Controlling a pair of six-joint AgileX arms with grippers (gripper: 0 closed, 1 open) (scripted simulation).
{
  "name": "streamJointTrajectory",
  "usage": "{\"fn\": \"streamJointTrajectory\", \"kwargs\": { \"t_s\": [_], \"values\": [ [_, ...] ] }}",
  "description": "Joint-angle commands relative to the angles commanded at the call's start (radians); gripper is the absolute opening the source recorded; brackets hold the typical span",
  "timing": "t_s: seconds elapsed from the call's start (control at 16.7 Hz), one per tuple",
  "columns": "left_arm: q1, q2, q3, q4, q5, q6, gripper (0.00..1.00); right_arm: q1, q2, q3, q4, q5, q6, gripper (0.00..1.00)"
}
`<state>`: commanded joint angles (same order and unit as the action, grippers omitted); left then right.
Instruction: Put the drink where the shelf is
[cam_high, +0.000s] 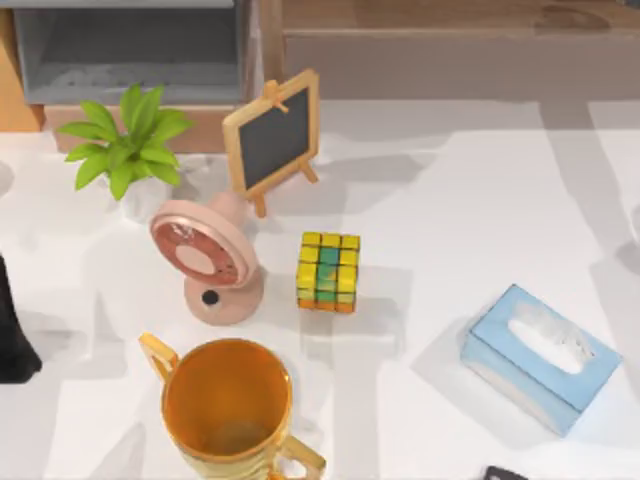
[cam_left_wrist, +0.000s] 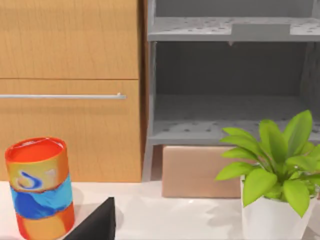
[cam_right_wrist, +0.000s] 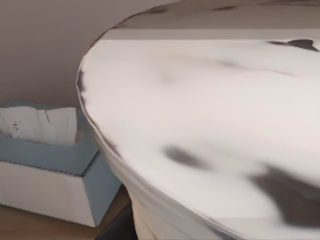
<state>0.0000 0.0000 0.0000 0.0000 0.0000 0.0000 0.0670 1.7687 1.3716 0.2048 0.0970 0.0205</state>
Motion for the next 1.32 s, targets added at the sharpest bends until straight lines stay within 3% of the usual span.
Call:
{"fn": "streamJointTrajectory", "kwargs": {
  "t_s": [0.84, 1.32],
  "values": [
    [0.000, 0.000, 0.000, 0.000, 0.000, 0.000, 1.00, -0.008, 0.163, 0.074, 0.089, -0.006, -0.002, 0.00],
    [0.000, 0.000, 0.000, 0.000, 0.000, 0.000, 1.00, -0.008, 0.163, 0.074, 0.089, -0.006, -0.002, 0.60]
  ]
}}
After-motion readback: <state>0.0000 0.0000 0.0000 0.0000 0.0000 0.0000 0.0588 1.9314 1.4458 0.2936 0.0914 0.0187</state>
